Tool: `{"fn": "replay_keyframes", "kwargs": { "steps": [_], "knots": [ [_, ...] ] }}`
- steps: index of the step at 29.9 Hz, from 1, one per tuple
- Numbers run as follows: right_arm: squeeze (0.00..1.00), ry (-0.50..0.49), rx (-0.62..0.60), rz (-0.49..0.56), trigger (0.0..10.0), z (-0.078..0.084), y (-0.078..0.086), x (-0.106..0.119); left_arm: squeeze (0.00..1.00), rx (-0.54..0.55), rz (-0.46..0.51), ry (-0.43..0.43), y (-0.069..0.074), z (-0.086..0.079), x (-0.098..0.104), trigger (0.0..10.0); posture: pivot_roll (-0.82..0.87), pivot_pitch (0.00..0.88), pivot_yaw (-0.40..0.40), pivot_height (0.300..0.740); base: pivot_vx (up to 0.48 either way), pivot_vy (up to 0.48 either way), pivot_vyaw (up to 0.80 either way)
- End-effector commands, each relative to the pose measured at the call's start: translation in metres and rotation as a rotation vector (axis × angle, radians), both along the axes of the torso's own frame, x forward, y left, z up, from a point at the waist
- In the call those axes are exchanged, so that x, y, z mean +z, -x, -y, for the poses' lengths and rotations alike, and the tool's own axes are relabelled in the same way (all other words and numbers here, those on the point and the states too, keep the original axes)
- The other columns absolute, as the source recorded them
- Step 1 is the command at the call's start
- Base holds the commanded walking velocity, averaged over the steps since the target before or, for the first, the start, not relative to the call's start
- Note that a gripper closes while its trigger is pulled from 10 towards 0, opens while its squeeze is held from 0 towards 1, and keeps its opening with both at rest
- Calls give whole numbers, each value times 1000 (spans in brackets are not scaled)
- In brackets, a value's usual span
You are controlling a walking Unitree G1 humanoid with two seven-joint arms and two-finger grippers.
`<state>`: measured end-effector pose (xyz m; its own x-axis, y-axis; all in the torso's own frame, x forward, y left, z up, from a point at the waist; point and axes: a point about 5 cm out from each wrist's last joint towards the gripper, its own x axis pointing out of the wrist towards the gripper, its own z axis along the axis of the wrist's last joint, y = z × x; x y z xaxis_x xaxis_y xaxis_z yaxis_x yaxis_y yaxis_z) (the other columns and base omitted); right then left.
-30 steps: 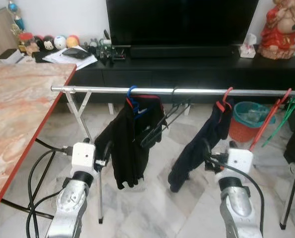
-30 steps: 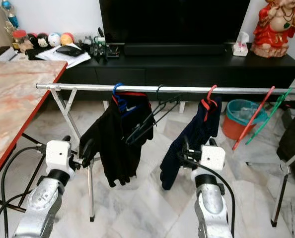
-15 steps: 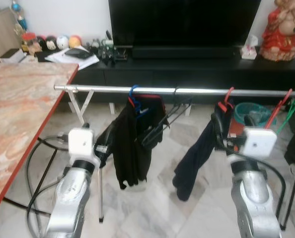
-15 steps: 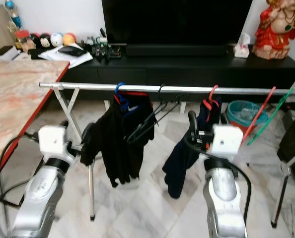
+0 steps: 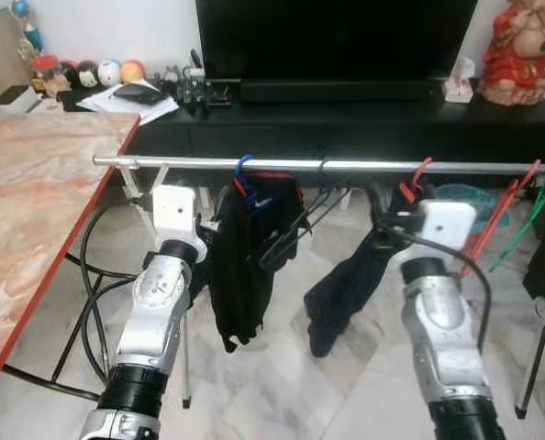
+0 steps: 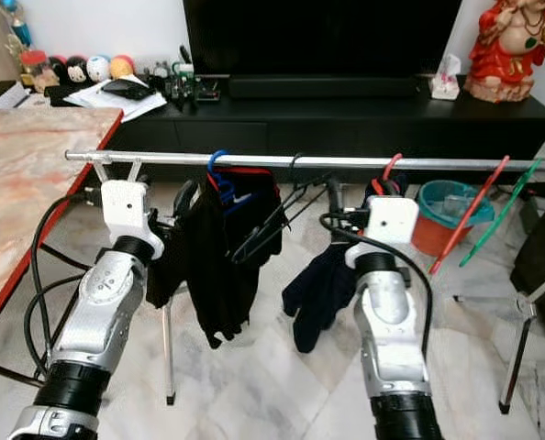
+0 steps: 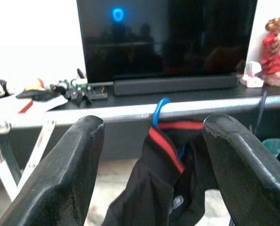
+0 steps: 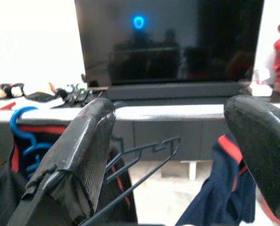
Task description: Hang hanger
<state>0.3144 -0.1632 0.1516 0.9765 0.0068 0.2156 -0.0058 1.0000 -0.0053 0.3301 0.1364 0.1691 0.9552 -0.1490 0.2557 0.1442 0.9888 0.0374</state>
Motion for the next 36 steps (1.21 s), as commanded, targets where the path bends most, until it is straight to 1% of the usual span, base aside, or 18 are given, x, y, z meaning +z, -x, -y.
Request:
{"fn": "replay_keyframes", "kwargs": {
  "steps": [1, 5, 7, 9, 12, 16, 18, 19, 24, 32, 36],
  "knots": [
    [0, 9, 7, 21, 10000, 0, -8, 7, 0, 9, -2, 5, -2, -2, -2, 10000, -20, 101, 12, 740, 0, 0, 0],
    [0, 15, 10, 43, 10000, 0, -16, 15, 0, 12, 3, 1, -8, -3, 3, 10000, -13, 127, 15, 740, 0, 0, 0],
    [0, 18, 12, 46, 10000, 0, -16, 16, 0, 14, 7, 0, -8, -4, 4, 10000, -12, 134, 17, 740, 0, 0, 0],
    [0, 36, 17, 46, 10000, -1, -20, 18, 0, 23, 15, -1, -11, -5, 8, 10000, -7, 149, 16, 740, 0, 0, 0],
    [0, 32, 33, 52, 10000, -5, -26, 21, 0, 35, 27, 3, -17, -6, 14, 10000, 3, 178, 17, 740, 0, 0, 0],
    [0, 30, 39, 55, 10000, -7, -28, 21, 0, 40, 34, -2, -18, -7, 16, 10000, 7, 188, 20, 740, 0, 0, 0],
    [0, 28, 46, 59, 10000, -8, -28, 22, 0, 44, 40, 0, -19, -9, 19, 10000, 15, 212, 28, 740, 0, 0, 0],
    [0, 27, 53, 57, 10000, -11, -30, 21, 0, 46, 37, -1, -21, -9, 19, 10000, 15, 212, 28, 740, 0, 0, 0],
    [0, 28, 63, 59, 10000, -14, -31, 21, 0, 52, 37, -2, -21, -11, 20, 10000, 32, 238, 41, 740, 0, 0, 0],
    [0, 13, 75, 40, 10000, -22, -30, 12, 0, 51, 17, -10, -19, -13, 15, 10000, 48, 246, 50, 740, 0, 0, 0],
    [0, 7, 71, 41, 10000, -22, -34, 12, 0, 56, 9, -12, -22, -15, 12, 10000, 39, 212, 43, 740, 0, 0, 0]
  ]
}}
